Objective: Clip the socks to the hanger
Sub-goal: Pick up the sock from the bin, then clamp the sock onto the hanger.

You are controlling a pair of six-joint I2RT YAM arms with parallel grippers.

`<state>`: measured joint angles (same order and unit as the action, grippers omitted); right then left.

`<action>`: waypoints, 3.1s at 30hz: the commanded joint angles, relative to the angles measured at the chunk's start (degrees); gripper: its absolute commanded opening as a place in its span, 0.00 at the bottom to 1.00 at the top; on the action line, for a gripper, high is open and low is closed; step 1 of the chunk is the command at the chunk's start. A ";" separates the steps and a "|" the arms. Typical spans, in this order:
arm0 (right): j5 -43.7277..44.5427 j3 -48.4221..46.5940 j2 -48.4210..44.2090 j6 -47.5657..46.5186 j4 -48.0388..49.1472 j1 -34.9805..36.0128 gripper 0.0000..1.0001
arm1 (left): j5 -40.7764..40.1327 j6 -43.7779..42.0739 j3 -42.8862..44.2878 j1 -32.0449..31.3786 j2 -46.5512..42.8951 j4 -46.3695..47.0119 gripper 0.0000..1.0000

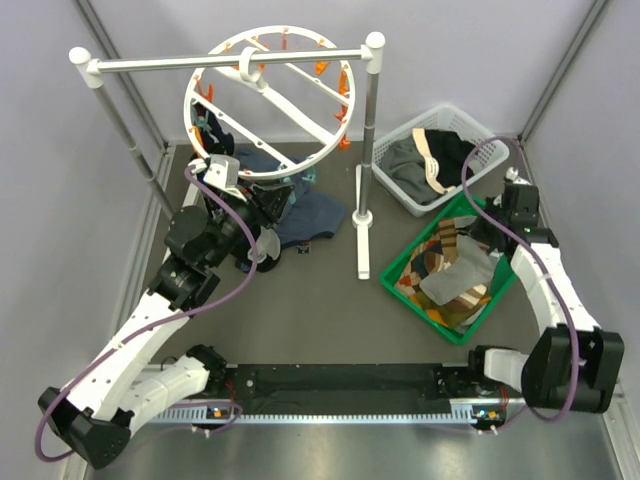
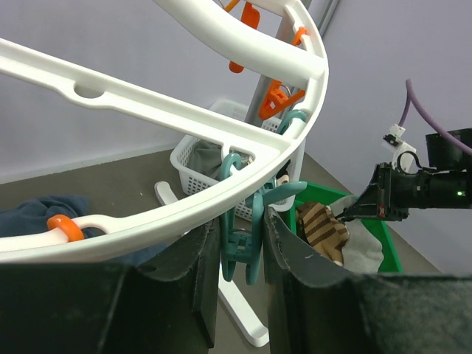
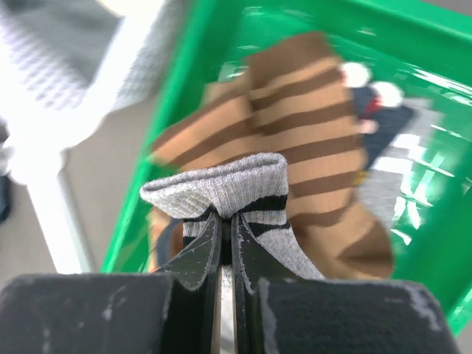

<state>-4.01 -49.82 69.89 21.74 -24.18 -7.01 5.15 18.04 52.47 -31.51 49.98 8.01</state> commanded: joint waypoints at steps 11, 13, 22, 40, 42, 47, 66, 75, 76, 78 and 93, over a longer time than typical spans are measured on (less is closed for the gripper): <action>-21.21 -11.08 -17.24 -12.59 6.94 25.16 0.00 | 4.26 1.82 1.93 0.04 0.38 0.60 0.00; -21.30 -11.61 -16.63 -13.03 9.93 29.83 0.00 | 5.48 2.43 3.34 -0.05 1.00 -0.01 0.00; -22.79 -13.37 -8.20 -11.02 23.74 47.16 0.00 | 7.86 4.11 5.10 -0.05 1.35 0.25 0.00; -22.97 -16.71 4.11 -5.92 40.88 53.15 0.00 | 10.23 7.97 2.82 0.04 0.74 3.23 0.00; -22.45 -16.71 4.47 -5.57 41.76 53.41 0.00 | 9.89 8.85 2.11 -0.05 0.82 4.29 0.00; -22.01 -17.32 5.17 -5.39 40.97 53.76 0.00 | 9.18 9.12 1.32 -0.05 0.74 5.08 0.00; -20.07 -17.85 6.58 -4.42 39.65 53.85 0.00 | 9.09 8.33 1.67 -0.05 -0.67 5.44 0.00; -20.33 -18.29 6.23 -3.46 40.00 54.02 0.00 | 8.48 5.69 1.85 0.04 0.12 3.24 0.00; -20.33 -18.38 6.05 -3.37 40.09 53.94 0.00 | 8.39 5.34 1.85 0.04 0.21 3.07 0.00; -20.51 -18.47 5.96 -3.11 40.35 53.94 0.00 | 8.04 4.99 1.94 -0.05 0.39 2.54 0.00; -20.78 -20.05 6.58 -1.88 40.62 54.90 0.00 | 6.55 4.46 1.76 -0.05 0.74 1.75 0.00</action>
<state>-24.47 -66.15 76.44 18.59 13.74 46.63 11.16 23.64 53.89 -31.42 50.52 9.89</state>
